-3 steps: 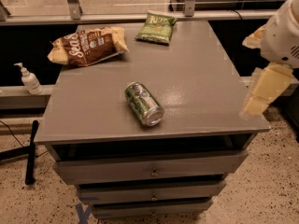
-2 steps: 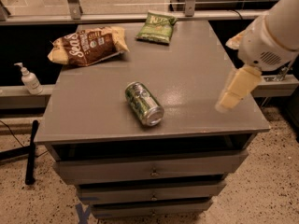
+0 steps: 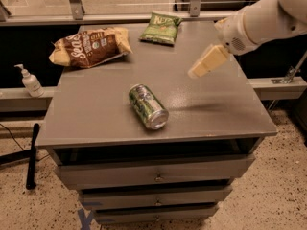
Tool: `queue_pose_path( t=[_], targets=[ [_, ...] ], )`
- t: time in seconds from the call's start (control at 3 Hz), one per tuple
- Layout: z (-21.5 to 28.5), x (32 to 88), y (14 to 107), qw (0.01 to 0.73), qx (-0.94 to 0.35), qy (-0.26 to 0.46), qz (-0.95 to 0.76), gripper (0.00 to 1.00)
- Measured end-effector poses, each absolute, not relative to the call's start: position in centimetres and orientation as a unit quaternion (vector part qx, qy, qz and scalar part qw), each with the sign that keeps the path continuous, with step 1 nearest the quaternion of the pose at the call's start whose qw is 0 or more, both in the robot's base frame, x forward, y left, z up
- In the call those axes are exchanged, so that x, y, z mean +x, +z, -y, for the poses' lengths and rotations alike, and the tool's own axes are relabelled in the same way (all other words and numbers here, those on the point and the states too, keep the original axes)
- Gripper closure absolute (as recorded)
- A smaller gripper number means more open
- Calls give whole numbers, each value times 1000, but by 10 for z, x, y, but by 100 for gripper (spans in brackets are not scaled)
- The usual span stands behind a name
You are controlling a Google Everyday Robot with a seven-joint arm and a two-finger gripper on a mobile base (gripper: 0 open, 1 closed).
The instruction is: Move green jalapeno chip bag near green can
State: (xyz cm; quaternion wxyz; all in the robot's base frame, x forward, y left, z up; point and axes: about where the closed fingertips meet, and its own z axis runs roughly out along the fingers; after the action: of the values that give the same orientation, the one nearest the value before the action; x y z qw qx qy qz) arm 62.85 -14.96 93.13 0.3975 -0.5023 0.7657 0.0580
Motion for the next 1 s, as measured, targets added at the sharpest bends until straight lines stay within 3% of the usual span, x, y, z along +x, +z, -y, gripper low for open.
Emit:
queue_pose_path(
  t=[0.33,1.0],
  targets=[
    [134,696,929,461,-451,91,-759,0],
    [131,705,926,473,-425,96,-766,0]
  ],
)
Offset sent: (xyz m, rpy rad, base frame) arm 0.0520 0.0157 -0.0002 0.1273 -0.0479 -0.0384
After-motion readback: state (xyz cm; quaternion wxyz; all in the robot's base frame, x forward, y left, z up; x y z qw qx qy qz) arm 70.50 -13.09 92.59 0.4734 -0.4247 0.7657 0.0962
